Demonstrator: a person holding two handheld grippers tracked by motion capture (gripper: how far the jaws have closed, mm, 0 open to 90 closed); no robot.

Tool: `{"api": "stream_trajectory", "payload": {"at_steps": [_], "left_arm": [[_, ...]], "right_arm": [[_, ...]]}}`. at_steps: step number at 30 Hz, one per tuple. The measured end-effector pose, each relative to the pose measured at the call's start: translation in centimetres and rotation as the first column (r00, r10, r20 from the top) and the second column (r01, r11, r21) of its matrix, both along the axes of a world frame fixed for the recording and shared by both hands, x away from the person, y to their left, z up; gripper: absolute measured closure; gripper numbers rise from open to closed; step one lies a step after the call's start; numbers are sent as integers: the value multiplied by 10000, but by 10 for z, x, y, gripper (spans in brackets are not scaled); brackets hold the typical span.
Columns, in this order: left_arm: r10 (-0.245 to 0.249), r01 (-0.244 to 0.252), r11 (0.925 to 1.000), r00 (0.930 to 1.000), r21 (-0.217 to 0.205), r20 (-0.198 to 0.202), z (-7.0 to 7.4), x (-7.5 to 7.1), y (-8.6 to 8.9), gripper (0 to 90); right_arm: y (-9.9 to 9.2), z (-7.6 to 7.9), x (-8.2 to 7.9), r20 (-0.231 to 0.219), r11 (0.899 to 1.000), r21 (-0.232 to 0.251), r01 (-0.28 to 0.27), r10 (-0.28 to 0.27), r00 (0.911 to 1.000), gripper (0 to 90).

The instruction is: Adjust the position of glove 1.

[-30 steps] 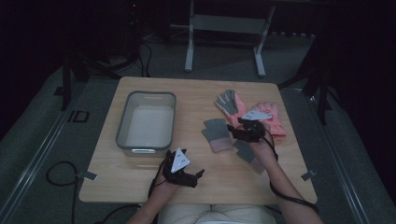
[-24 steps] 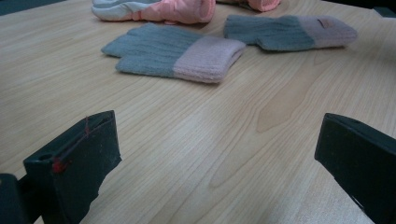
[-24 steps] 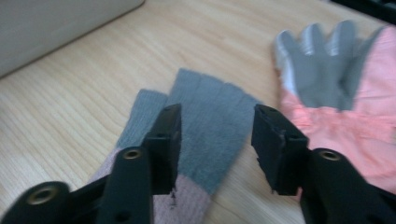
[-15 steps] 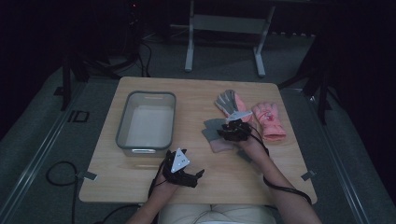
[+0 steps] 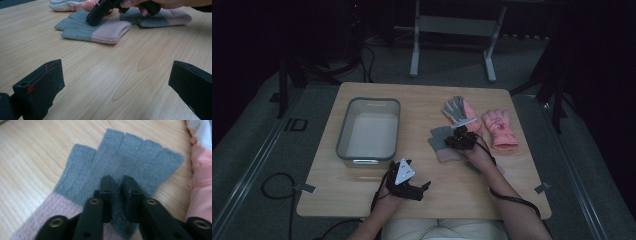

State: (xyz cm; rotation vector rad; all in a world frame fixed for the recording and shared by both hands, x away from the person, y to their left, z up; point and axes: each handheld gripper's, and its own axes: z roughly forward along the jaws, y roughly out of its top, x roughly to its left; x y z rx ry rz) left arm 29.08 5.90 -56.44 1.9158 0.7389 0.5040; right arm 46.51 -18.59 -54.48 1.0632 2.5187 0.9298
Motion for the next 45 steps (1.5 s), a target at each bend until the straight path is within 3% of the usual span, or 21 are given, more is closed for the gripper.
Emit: {"api": "stream_trajectory", "payload": {"at_steps": [5,9,16,20,25,27,33,35,45], "left_arm": [[32,-32,10000,10000,-53,-33,0,0,1,0],[37,-37,10000,10000,-62,1,0,0,0,0],[74,-74,10000,10000,-11,48,0,-1,0,0],[107,-107,9999,9999,-97,16,0,0,1,0],[147,-147,9999,9999,-9,35,0,0,0,0],[294,-295,9995,9995,112,86,0,0,-1,0],[207,-207,9998,9998,63,59,0,0,0,0],[190,-191,9998,9998,49,76,0,0,0,0],[256,-259,9994,9996,216,138,0,-1,-2,0]], "right_arm": [[6,1,-1,-107,9977,81,673,-672,9977,851],[6,12,-8,-571,9920,644,1090,-1054,9928,858],[-1,43,-47,-232,9759,1591,1493,-1475,9888,859],[-11,51,-74,-76,9652,1888,1808,-1827,9831,859],[-20,46,-102,-262,9503,2192,2210,-2207,9750,859],[-18,41,-108,-321,9531,2118,2162,-2143,9762,859],[-9,27,-122,-582,9485,2144,2330,-2258,9724,859],[-3,21,-124,-477,9532,1930,2328,-2279,9725,858],[2,-6,-113,-925,9517,1736,2531,-2401,9663,820]]}}
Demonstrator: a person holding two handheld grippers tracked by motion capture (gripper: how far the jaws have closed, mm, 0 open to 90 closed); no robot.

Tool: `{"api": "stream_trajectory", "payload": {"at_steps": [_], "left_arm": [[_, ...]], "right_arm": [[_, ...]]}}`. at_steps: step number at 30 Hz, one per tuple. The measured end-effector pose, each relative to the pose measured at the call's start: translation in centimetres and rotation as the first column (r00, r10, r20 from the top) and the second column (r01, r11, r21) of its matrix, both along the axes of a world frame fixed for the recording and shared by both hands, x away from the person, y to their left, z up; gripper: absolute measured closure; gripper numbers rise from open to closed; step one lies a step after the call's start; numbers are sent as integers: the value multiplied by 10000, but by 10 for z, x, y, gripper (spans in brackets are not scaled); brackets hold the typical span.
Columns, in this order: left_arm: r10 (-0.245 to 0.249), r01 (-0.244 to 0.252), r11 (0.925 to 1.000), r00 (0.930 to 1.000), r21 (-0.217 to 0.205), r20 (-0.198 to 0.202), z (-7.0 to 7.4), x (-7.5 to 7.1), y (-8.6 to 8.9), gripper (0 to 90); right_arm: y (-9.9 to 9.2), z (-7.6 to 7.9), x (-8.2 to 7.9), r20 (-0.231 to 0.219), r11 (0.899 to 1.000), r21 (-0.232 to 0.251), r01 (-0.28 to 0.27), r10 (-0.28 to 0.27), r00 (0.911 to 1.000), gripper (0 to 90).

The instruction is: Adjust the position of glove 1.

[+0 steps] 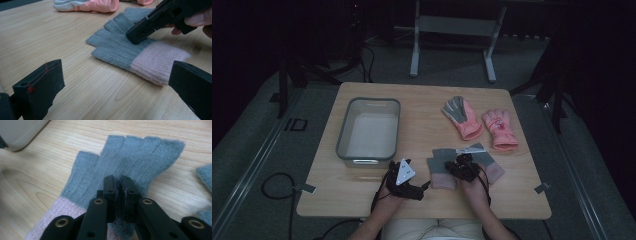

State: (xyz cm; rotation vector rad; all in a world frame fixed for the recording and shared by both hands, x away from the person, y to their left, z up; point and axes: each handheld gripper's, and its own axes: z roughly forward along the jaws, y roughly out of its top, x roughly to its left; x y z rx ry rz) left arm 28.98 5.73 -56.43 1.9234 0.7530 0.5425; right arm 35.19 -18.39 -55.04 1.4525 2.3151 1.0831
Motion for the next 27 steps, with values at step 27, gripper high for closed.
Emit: {"api": "stream_trajectory", "payload": {"at_steps": [27], "left_arm": [[-54,54,10000,10000,-43,3,0,0,0,0]], "right_arm": [[-121,34,27,1424,9475,-2195,-2327,2670,9531,660]]}}
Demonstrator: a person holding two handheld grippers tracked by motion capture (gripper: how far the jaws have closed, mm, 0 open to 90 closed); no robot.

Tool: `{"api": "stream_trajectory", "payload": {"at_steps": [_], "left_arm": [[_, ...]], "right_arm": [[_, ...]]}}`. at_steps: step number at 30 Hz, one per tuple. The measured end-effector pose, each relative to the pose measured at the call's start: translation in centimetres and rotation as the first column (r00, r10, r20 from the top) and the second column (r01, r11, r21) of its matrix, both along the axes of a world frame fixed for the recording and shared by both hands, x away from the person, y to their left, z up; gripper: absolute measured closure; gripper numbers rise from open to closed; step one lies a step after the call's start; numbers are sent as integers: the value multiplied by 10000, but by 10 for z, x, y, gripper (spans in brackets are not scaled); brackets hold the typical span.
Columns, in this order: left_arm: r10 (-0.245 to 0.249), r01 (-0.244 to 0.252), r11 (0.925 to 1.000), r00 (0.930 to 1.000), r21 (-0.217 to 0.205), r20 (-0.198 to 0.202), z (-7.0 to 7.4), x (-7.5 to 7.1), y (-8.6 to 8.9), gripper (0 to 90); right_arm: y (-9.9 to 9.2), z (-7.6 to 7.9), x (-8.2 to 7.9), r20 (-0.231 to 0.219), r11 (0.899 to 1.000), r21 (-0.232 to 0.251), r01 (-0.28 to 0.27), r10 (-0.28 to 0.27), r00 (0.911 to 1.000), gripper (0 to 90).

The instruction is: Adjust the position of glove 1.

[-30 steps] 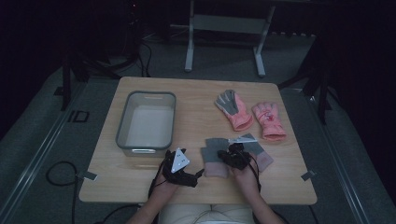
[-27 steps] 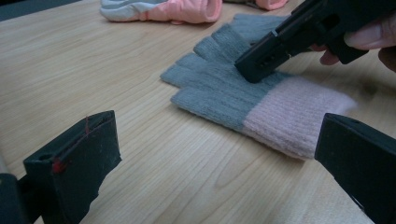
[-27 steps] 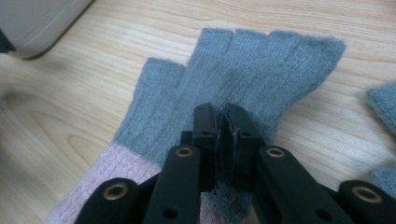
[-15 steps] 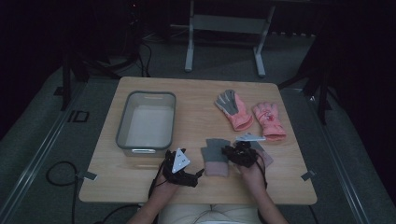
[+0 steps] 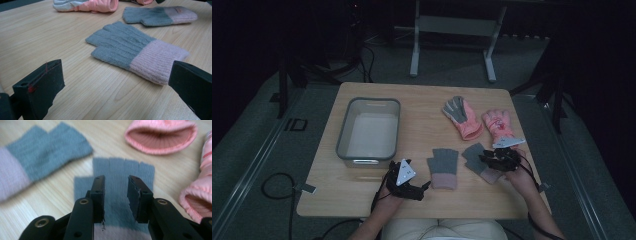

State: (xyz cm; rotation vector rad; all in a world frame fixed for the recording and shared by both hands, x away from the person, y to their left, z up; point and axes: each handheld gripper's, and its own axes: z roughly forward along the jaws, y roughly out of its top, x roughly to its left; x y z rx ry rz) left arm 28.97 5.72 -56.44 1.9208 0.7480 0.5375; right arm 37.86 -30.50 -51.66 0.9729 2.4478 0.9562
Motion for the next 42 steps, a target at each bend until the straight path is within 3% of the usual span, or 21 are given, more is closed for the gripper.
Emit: {"api": "stream_trajectory", "payload": {"at_steps": [7,12,17,23,27,29,31,33,35,39,42], "left_arm": [[-2,2,10000,10000,-6,34,0,0,0,0],[46,-46,10000,10000,-58,34,0,0,1,0],[30,-30,10000,10000,-44,17,0,0,0,0],[33,-33,10000,10000,-63,-10,0,0,1,0],[38,-38,10000,10000,-85,-30,0,0,1,0],[20,-20,10000,10000,-88,-3,0,0,1,0],[13,-13,10000,10000,-60,23,0,0,1,0],[23,-23,10000,10000,-43,41,0,0,1,0],[38,-38,10000,10000,-64,9,0,0,1,0],[77,-77,9999,10000,-99,15,0,0,1,0],[72,-72,9999,10000,-81,7,0,0,1,0]], "right_arm": [[-1,-10,11,-402,9995,-116,-286,281,9988,625],[-3,-24,18,-661,9980,-523,-344,309,9973,614],[-3,-26,16,-678,9987,-335,-389,366,9970,702],[-2,-26,15,-708,9996,-279,31,-51,9975,806],[2,-23,10,-500,9983,-409,423,-443,9978,848],[5,-18,3,-365,9978,-309,586,-597,9976,850],[6,-9,-4,-223,9941,-15,1085,-1085,9938,849],[7,2,-12,-194,9854,478,1632,-1624,9865,849],[9,11,-21,29,9767,569,2069,-2074,9783,848],[13,30,-35,-410,9444,1518,2915,-2887,9565,848],[20,41,-48,-293,9185,1995,3413,-3426,9390,847]]}}
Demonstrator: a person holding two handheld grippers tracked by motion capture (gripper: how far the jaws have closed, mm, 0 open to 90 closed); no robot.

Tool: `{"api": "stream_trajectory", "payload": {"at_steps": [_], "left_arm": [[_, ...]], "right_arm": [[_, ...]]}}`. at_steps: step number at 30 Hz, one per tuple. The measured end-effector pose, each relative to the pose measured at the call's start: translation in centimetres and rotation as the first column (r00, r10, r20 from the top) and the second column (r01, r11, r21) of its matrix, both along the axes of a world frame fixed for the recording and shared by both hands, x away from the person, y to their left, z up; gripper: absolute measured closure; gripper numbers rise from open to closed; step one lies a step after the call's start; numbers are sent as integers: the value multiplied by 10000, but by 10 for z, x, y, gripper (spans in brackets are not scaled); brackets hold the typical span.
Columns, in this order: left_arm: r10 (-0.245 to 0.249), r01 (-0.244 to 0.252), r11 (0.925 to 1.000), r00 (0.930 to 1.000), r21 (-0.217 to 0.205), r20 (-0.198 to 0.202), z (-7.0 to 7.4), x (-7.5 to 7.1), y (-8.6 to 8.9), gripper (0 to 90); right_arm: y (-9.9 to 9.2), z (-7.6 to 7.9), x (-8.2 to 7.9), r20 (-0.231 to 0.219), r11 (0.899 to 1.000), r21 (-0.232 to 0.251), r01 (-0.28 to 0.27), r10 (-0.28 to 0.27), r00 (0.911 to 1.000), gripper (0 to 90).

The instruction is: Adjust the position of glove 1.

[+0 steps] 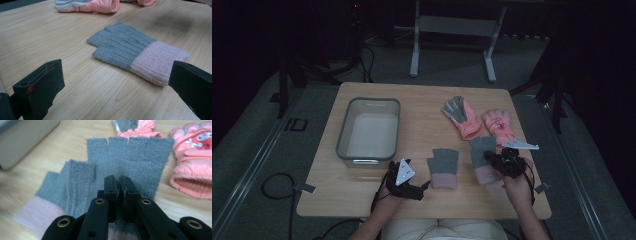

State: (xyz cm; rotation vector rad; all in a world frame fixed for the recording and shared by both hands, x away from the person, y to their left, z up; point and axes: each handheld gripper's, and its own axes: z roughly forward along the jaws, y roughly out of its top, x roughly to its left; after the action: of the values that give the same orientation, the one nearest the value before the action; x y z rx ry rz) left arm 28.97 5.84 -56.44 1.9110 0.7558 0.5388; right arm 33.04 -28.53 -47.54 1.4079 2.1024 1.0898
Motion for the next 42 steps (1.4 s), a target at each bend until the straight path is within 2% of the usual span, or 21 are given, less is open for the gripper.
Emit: {"api": "stream_trajectory", "payload": {"at_steps": [1,4,5,7,13,17,21,22,25,27,29,31,32,34,35,36,37,38,39,40,42], "left_arm": [[7,-7,10000,10000,4,0,0,0,0,0],[-17,17,10000,10000,73,55,0,0,-1,0],[-22,21,10000,10000,86,67,0,-1,-1,0],[-10,10,10000,10000,77,73,0,-1,-1,0],[-16,15,10000,10000,82,82,0,-1,-1,0],[-23,23,10000,10000,78,73,0,-1,-1,0],[-68,68,9999,10000,77,41,0,0,-1,0],[-73,72,9999,10000,82,49,0,-1,-1,0],[-79,78,9999,9999,101,67,0,-1,-1,0],[-68,67,9999,10000,96,70,0,-1,-1,0],[-72,71,9999,9999,83,75,0,-1,-1,0],[-74,74,9999,10000,70,60,0,0,-1,0],[-77,77,9999,10000,76,42,0,0,-1,0],[-90,89,9999,9999,99,54,0,-1,-1,0],[-86,85,9999,9999,114,61,0,-1,-1,0],[-80,79,9999,9999,117,65,0,-1,-2,0],[-78,77,9999,9999,124,67,0,-1,-1,0],[-78,77,9999,9999,124,67,0,-1,-1,0],[-81,80,9999,10000,135,59,0,-1,-1,0],[-92,91,9999,9999,125,55,0,-1,-1,0],[-79,79,9998,10000,157,39,0,0,-2,0]], "right_arm": [[1,1,-3,5,9996,192,224,-224,9997,848],[2,0,-6,8,9984,297,479,-479,9989,848],[7,-11,-11,-60,9919,144,1260,-1260,9920,847],[11,-22,-11,-253,9887,-183,1490,-1494,9885,847],[16,-49,-6,-702,9760,-427,2135,-2161,9738,847],[18,-59,-1,-1002,9731,-445,2259,-2293,9682,836],[19,-65,1,-971,9693,-655,2370,-2426,9653,786],[18,-71,2,-1019,9661,-753,2471,-2540,9618,765],[18,-73,1,-869,9658,-766,2478,-2540,9633,757],[17,-73,1,-888,9669,-700,2454,-2511,9639,714],[16,-65,-1,-668,9699,-660,2344,-2387,9688,674],[10,-53,-2,-176,9791,-598,1946,-1960,9805,664],[7,-49,-1,-131,9817,-616,1805,-1816,9833,662],[0,-41,3,-237,9923,-603,1082,-1097,9937,662],[-2,-39,5,-316,9938,-753,821,-847,9959,659],[-4,-38,8,-425,9958,-908,145,-184,9989,643],[-5,-38,9,-341,9932,-1126,-291,254,9991,637],[-5,-38,9,-341,9932,-1126,-291,254,9991,637],[-5,-38,9,-370,9891,-1358,-565,520,9980,640],[-6,-39,11,-466,9794,-1577,-1263,1204,9916,634],[-6,-41,13,-601,9720,-1761,-1557,1472,9873,635]]}}
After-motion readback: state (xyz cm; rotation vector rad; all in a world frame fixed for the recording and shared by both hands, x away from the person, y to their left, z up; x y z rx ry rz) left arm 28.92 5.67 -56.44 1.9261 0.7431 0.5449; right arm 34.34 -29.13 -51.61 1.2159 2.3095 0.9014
